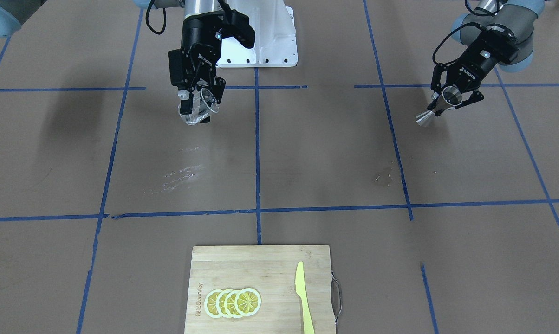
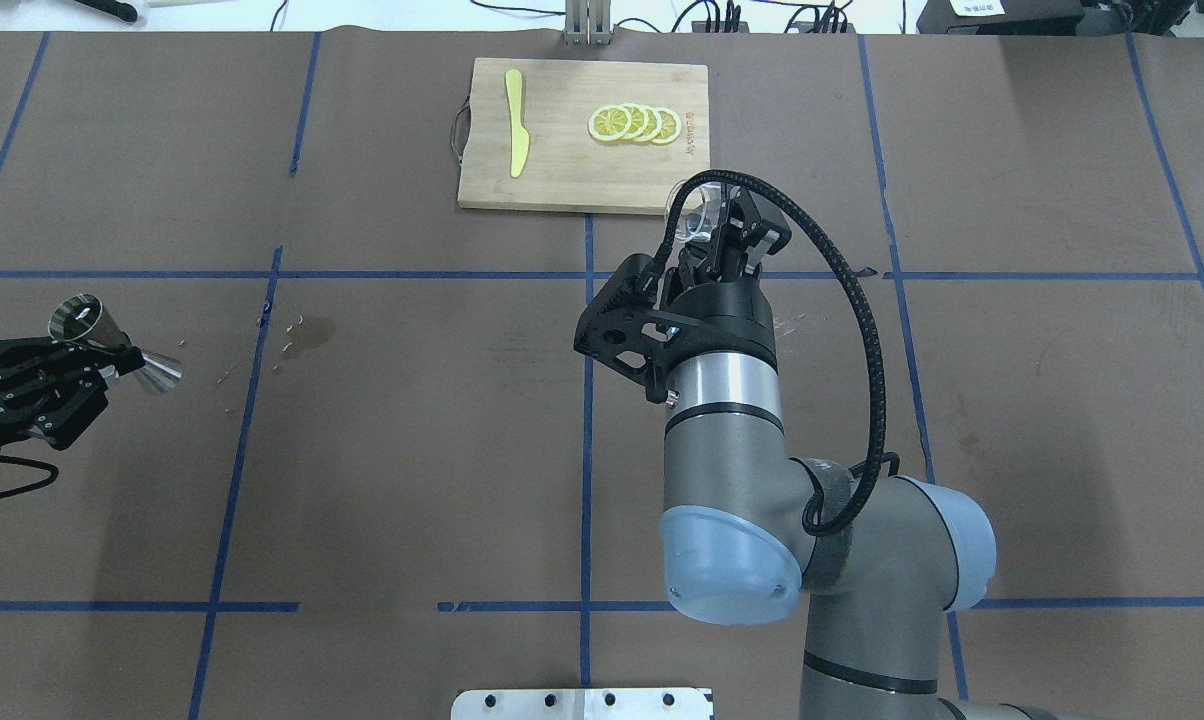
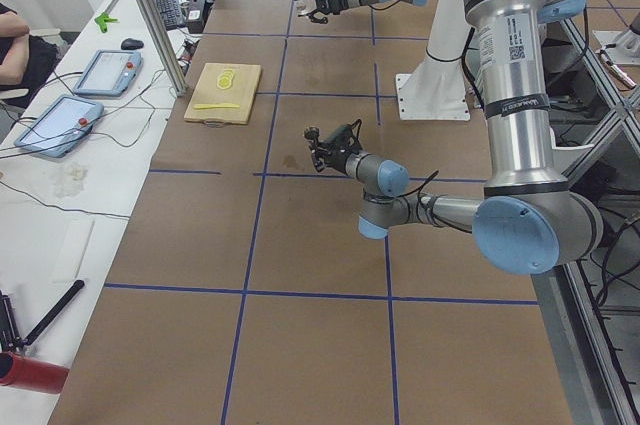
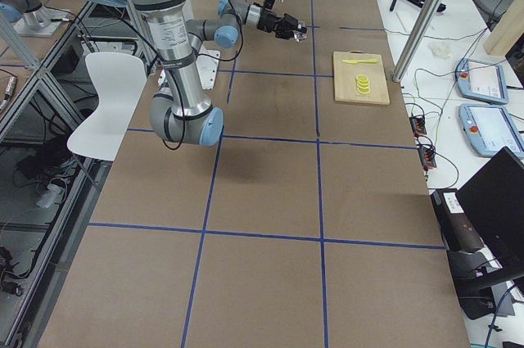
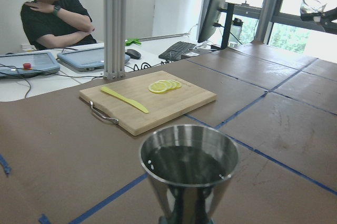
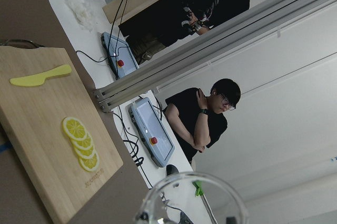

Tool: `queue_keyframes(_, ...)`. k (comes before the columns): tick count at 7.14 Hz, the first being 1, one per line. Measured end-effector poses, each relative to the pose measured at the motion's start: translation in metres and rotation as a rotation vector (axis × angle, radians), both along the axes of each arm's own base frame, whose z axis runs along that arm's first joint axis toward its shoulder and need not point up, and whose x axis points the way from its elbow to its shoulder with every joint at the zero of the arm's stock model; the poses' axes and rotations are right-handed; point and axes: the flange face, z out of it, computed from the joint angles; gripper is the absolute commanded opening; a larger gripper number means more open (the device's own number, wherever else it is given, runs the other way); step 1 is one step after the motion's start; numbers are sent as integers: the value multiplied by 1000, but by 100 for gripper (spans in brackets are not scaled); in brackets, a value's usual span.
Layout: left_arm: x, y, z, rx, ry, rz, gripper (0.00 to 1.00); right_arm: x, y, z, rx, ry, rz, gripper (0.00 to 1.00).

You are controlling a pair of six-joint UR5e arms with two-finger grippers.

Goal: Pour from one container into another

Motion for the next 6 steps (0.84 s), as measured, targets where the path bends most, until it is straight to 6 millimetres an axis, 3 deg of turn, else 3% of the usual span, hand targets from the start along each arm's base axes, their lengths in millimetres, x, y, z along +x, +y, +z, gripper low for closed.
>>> queue_keyframes(3,34,33,9,-106,62,-101,0,0,0,0,0,0,0,0)
queue_keyframes(6,40,51,23,-167,63,-322,0,0,0,0,0,-2,0,0)
